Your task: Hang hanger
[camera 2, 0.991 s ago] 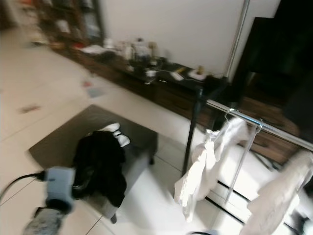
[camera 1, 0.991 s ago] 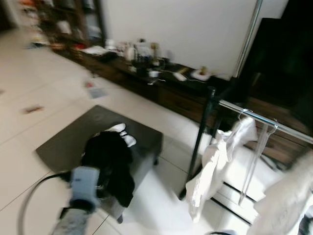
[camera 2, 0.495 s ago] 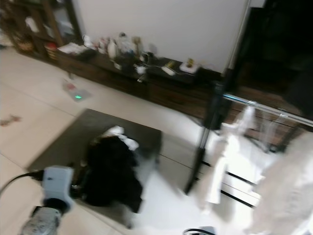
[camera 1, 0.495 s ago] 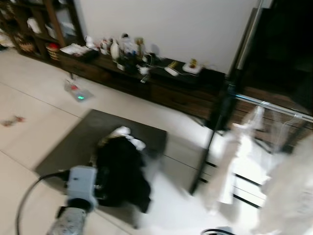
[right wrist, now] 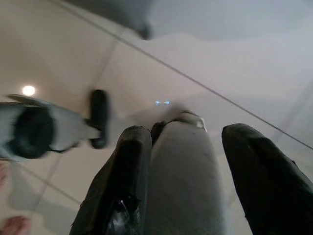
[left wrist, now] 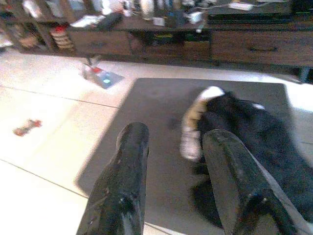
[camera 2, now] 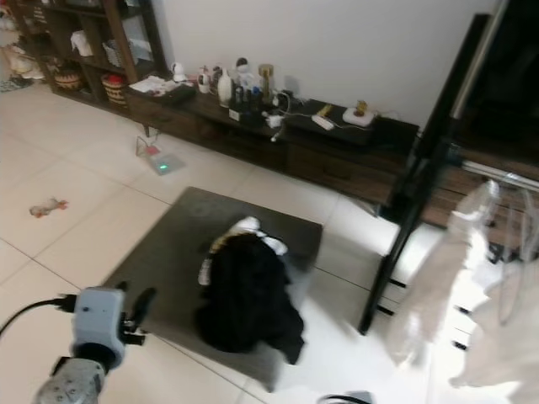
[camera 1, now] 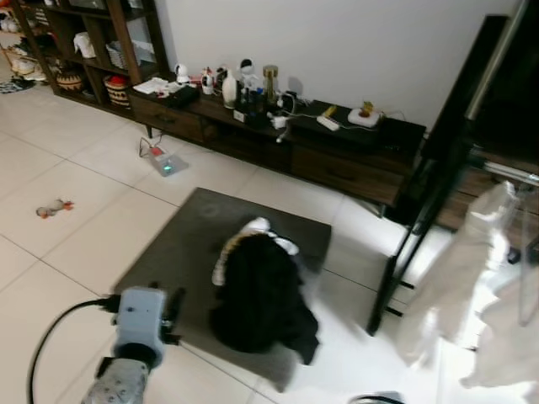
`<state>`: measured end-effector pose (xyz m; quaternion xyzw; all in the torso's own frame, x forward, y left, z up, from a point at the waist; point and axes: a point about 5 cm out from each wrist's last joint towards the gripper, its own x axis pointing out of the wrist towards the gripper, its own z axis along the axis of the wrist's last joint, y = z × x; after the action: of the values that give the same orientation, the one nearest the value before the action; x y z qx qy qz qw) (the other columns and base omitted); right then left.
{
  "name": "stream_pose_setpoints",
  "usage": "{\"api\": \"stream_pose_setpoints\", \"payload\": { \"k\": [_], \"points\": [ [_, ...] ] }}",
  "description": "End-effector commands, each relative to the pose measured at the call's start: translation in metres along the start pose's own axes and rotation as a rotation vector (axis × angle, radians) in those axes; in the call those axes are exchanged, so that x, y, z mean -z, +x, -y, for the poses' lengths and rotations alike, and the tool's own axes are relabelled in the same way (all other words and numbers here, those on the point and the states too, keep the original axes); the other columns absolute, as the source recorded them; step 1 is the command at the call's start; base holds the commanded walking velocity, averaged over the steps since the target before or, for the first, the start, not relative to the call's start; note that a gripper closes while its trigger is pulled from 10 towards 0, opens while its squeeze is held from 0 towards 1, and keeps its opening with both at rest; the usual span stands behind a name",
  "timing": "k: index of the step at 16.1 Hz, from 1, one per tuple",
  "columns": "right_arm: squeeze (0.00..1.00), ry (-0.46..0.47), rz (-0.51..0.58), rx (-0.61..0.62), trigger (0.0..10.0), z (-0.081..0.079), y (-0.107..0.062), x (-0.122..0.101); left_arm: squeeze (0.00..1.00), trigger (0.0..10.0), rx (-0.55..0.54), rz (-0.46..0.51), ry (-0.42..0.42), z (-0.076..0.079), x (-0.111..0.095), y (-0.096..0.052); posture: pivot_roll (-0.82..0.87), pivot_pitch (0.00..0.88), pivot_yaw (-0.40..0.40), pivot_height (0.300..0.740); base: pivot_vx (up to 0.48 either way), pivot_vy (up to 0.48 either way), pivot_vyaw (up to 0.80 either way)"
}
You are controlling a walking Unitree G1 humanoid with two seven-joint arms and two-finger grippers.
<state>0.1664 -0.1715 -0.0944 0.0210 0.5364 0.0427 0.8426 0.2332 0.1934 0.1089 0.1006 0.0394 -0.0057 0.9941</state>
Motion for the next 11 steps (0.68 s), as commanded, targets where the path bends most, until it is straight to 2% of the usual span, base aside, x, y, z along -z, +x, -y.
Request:
{"api": "stream_pose_setpoints", "payload": {
  "k": [1, 7, 11],
  "points": [
    [0.00, 0.004, -0.012, 0.027, 10.0, 0.0111, -0.0023, 0.0048, 0.00, 10.0, 0.023, 0.012, -0.011, 0.0052, -0.0019, -0.0005, 0.13, 0.116, -0.012, 0.740, 0.000, 0.000, 0.00],
    [0.00, -0.001, -0.010, 0.019, 10.0, 0.0106, -0.0023, 0.0051, 0.00, 10.0, 0.041, 0.014, -0.014, 0.0082, -0.0027, -0.0002, 0.13, 0.111, -0.011, 0.740, 0.000, 0.000, 0.00],
    [0.00, -0.007, -0.010, 0.016, 10.0, 0.0103, -0.0022, 0.0051, 0.00, 10.0, 0.058, 0.013, -0.009, 0.0107, -0.0027, 0.0003, 0.13, 0.103, -0.007, 0.740, 0.305, 0.000, 0.00]
  ]
}}
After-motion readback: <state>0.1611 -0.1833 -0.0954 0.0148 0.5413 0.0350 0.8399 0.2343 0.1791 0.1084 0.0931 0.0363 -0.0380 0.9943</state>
